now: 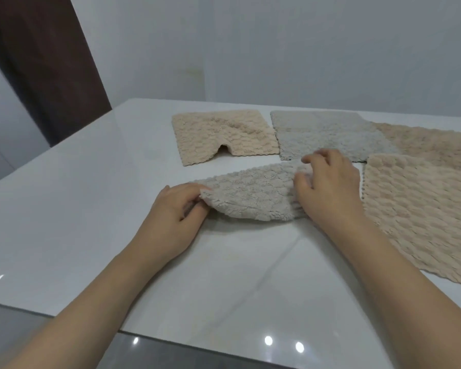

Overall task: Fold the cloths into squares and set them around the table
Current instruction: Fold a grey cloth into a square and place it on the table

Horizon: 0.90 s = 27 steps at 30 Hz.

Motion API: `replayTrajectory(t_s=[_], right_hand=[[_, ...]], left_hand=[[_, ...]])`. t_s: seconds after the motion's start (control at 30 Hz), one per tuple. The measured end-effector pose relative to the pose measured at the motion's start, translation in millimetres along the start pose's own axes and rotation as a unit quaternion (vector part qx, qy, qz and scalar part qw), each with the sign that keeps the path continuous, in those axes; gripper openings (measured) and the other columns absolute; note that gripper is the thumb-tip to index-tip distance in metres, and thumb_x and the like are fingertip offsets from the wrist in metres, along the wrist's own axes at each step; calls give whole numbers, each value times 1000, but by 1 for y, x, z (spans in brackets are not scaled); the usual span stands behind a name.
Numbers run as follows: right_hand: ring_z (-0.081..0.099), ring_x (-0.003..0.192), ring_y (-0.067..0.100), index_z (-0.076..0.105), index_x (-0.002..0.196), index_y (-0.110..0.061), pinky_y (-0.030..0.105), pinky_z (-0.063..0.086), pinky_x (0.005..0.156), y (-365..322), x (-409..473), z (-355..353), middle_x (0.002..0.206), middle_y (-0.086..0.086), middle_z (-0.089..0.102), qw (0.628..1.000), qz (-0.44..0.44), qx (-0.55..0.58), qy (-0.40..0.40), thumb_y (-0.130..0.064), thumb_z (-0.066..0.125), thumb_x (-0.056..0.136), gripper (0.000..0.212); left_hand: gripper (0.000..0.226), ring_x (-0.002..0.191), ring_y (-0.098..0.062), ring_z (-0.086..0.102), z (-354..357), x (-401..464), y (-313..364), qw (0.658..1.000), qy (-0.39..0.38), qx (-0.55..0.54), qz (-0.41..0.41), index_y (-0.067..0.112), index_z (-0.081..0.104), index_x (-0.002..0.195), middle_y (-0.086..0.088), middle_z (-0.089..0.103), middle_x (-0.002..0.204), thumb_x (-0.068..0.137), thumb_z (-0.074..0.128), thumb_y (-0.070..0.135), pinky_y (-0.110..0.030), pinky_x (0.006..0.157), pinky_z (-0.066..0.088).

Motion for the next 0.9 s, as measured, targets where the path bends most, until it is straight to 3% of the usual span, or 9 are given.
replayTrajectory(t_s=[0.03,0.1,0.23,0.33,0.43,0.53,0.63,0.73,0.9], right_hand=[[54,104,24,64,107,-13,41,40,91,-9,-3,-11,112,4,58,997,-35,65,30,-32,43,89,33],[53,86,12,61,95,-19,33,42,79,-27,-12,-18,91,-8,58,975,-89,198,-35,-30,47,93,18],[53,67,5,58,85,-29,29,41,63,-31,-21,1,70,-13,56,933,-45,290,-206,-61,45,85,35],[48,62,4,54,79,-26,27,36,58,-23,-15,4,67,-12,52,943,-38,269,-193,-73,51,76,48],[41,56,5,45,66,-15,31,31,55,-24,-16,8,59,-9,42,946,-55,268,-173,-54,61,82,45],[35,54,8,48,65,-7,32,27,54,-14,-15,13,56,-8,35,907,32,383,-170,-36,66,86,41],[33,52,11,53,64,-1,29,25,53,-11,-13,13,56,-1,34,890,68,418,-169,-36,66,82,41],[31,50,9,49,53,-14,27,23,50,-12,-14,11,53,-6,33,888,72,420,-171,-31,65,82,37],[47,57,17,60,81,-14,34,39,54,-21,-13,-1,65,-4,52,877,62,447,-165,-54,67,81,40]], left_hand=[[29,88,-8,59,0,1,3,1000,2,8,-2,16,63,91,5,66,86,95,44,37,-28,106,36],[32,70,-15,52,1,8,11,1000,14,0,-1,13,55,79,-4,55,69,95,44,38,-27,80,43],[31,57,-6,41,3,55,28,999,30,-31,10,24,50,70,11,46,59,99,51,33,-24,53,31],[30,57,-6,44,11,90,37,998,51,-30,17,20,55,72,10,51,61,97,57,37,-26,55,35],[33,63,-6,54,23,101,27,992,58,-113,-14,21,64,80,7,62,69,88,62,53,-31,60,45],[37,65,-4,57,33,100,17,994,-46,-101,-17,28,64,81,15,62,70,79,59,64,-27,60,44],[32,64,-15,48,28,97,0,978,-118,-163,-57,20,57,71,5,50,68,70,63,51,-31,61,34],[19,66,-25,47,22,96,-11,941,-143,-284,-113,13,61,74,-9,52,72,64,69,28,-36,62,38],[15,55,-8,54,28,94,14,916,-105,-384,-49,18,65,75,5,60,64,76,65,3,-16,53,43]])
Point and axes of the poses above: each hand's wrist, its own x-axis towards the middle knuckle, its own z-axis out of the palm, y = z × x, the point moved 5 cm from there along x, towards the middle knuckle
